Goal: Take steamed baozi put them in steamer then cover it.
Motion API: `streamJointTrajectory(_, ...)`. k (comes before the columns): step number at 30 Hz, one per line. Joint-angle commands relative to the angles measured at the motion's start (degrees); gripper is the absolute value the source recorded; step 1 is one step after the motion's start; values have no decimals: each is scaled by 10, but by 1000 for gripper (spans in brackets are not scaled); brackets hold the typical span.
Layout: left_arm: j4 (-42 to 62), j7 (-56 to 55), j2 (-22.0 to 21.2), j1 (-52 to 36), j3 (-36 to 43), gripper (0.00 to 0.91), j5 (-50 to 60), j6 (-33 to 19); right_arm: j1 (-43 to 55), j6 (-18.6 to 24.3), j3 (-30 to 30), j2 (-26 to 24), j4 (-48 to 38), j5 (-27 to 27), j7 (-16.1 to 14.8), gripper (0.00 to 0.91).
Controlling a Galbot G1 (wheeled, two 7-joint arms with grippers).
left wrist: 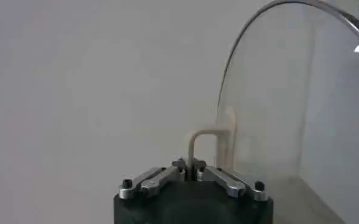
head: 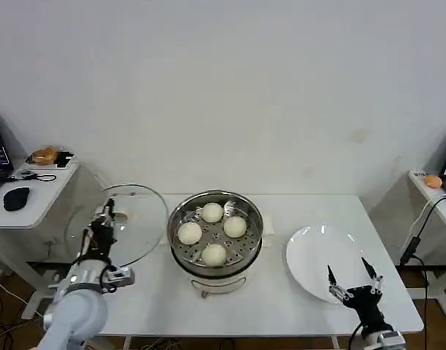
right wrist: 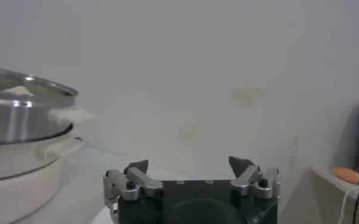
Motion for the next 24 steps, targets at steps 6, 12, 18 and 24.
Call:
streamJointTrajectory(6, 15, 69, -67, -153, 211, 0, 57, 72, 13, 1, -29, 30, -7, -48, 1, 907)
streamJointTrajectory(12, 37, 83, -115, -168, 242, 0, 91, 72, 17, 5, -37, 50, -14, -67, 2, 907)
streamJointTrajectory(18, 58, 88, -146, -179, 254, 0, 109, 71, 21, 12, -44, 66, -27, -83, 4, 907)
streamJointTrajectory(24, 83, 89, -169, -188, 262, 0, 122, 68, 23, 14, -50, 76, -30, -94, 5, 907)
